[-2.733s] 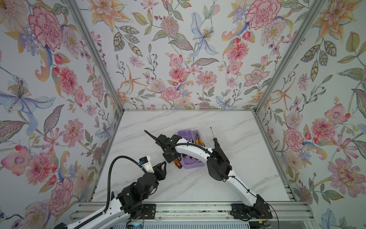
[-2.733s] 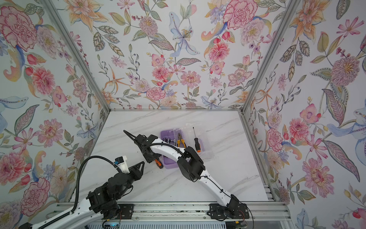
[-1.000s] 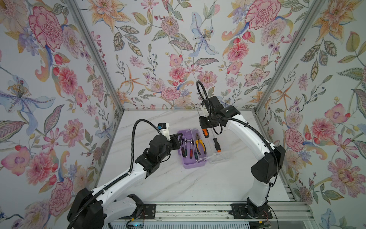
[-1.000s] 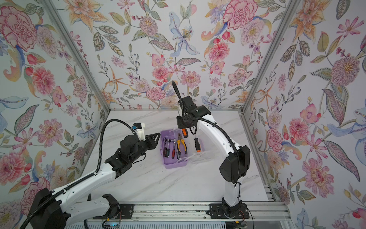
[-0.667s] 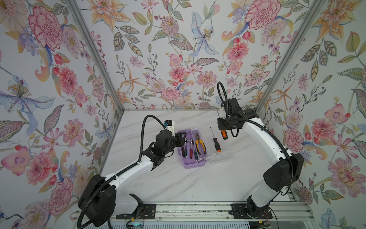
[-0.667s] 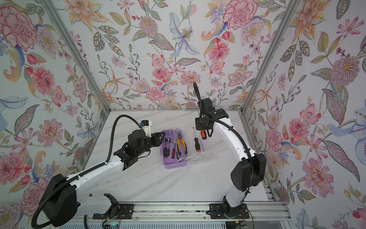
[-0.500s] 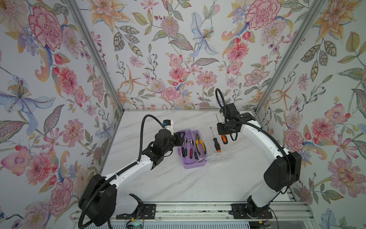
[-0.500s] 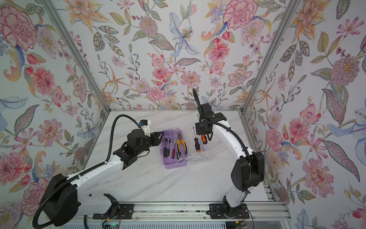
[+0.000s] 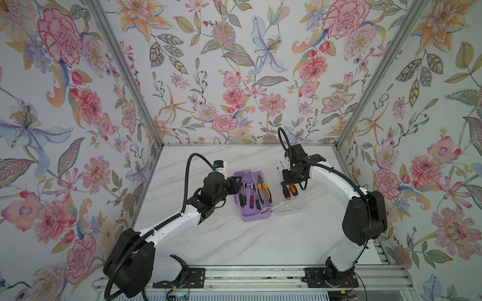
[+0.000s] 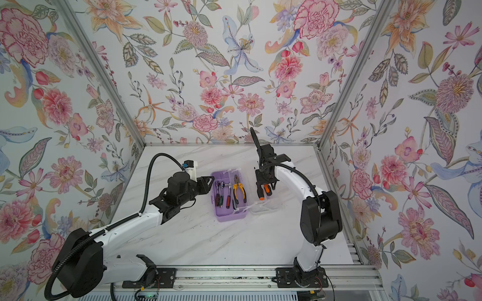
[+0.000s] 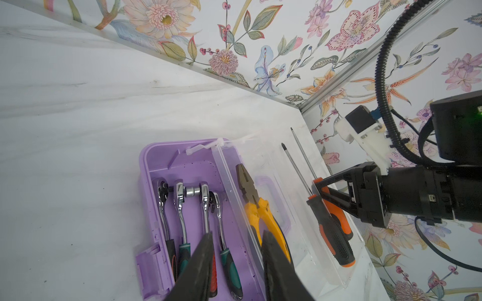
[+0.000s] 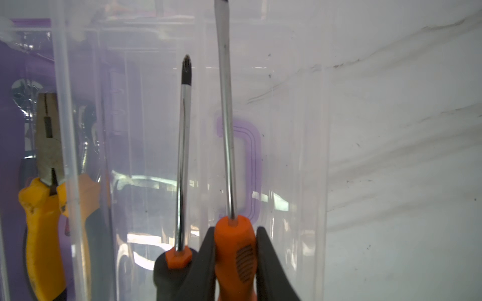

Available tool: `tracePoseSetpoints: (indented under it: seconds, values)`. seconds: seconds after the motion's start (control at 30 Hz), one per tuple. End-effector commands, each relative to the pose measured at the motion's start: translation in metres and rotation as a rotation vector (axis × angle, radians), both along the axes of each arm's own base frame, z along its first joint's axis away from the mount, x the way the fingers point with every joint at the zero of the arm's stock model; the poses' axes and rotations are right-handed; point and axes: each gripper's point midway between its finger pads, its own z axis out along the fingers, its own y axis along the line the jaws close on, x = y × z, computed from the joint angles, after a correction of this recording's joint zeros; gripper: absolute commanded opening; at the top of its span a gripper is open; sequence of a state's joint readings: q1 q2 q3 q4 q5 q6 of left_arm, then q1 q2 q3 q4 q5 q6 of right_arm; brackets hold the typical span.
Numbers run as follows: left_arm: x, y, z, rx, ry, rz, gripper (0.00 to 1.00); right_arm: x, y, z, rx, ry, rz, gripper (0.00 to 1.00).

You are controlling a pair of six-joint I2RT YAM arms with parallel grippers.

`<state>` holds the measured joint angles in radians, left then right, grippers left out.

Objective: Pack the tool kit
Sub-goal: 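Lift both screwdrivers with the right gripper beside the box, then lower both screwdrivers into the clear lid compartment and open the right gripper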

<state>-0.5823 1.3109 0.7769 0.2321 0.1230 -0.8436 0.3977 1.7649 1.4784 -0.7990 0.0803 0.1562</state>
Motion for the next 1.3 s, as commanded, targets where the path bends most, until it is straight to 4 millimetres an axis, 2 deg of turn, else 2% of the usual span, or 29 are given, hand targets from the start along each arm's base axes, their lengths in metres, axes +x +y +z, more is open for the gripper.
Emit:
tracePoseSetpoints:
  seconds: [0.0,0.03,0.13,0.2,0.27,0.33,0.67,0.7,0.8,0.83,0.87,0.93,1.0,1.13,1.2,1.27]
  values:
    - [0.004,0.013,-0.002,0.050,-0.006,0.041,0.37,-0.007,0.000,-0.007,-0.010,0.016,0.013,0.00]
    - [0.006,0.015,-0.005,0.073,0.003,0.050,0.38,-0.008,-0.001,-0.005,-0.007,0.013,0.009,0.09]
    - [0.012,0.024,-0.011,0.139,0.018,0.084,0.38,-0.013,0.001,0.001,0.003,0.002,0.011,0.16]
    - [0.015,0.026,-0.013,0.152,0.017,0.087,0.38,-0.017,0.002,0.003,0.018,0.001,0.016,0.06]
    - [0.016,0.026,-0.016,0.151,0.023,0.083,0.38,-0.019,0.001,0.002,0.017,0.005,0.013,0.07]
    - [0.016,0.025,-0.017,0.143,0.025,0.079,0.38,-0.022,0.000,-0.001,0.014,0.015,0.016,0.03]
    - [0.011,0.027,-0.026,0.125,0.039,0.082,0.38,-0.038,-0.005,0.003,0.018,0.029,0.006,0.04]
    - [0.011,0.027,-0.026,0.126,0.040,0.082,0.38,-0.038,-0.006,0.003,0.017,0.031,0.005,0.08]
    - [0.012,0.026,-0.026,0.121,0.038,0.083,0.38,-0.038,-0.007,0.006,0.013,0.027,-0.002,0.31]
    - [0.012,0.026,-0.026,0.120,0.035,0.083,0.38,-0.037,-0.007,0.008,0.013,0.020,-0.005,0.43]
    - [0.012,0.026,-0.026,0.120,0.036,0.085,0.39,-0.035,-0.007,0.012,0.016,0.012,-0.007,0.52]
    - [0.014,0.025,-0.026,0.124,0.036,0.085,0.39,-0.033,-0.007,0.023,0.019,-0.009,-0.008,0.59]
    - [0.016,0.025,-0.026,0.132,0.037,0.085,0.39,-0.029,-0.006,0.043,0.032,-0.046,-0.010,0.60]
    - [0.023,0.024,-0.029,0.175,0.047,0.084,0.39,-0.023,-0.014,0.099,0.072,-0.191,-0.058,0.61]
    - [0.028,0.024,-0.032,0.199,0.057,0.089,0.39,-0.026,-0.027,0.116,0.084,-0.242,-0.112,0.62]
    - [0.033,0.023,-0.035,0.220,0.067,0.089,0.39,-0.031,-0.043,0.123,0.107,-0.297,-0.177,0.63]
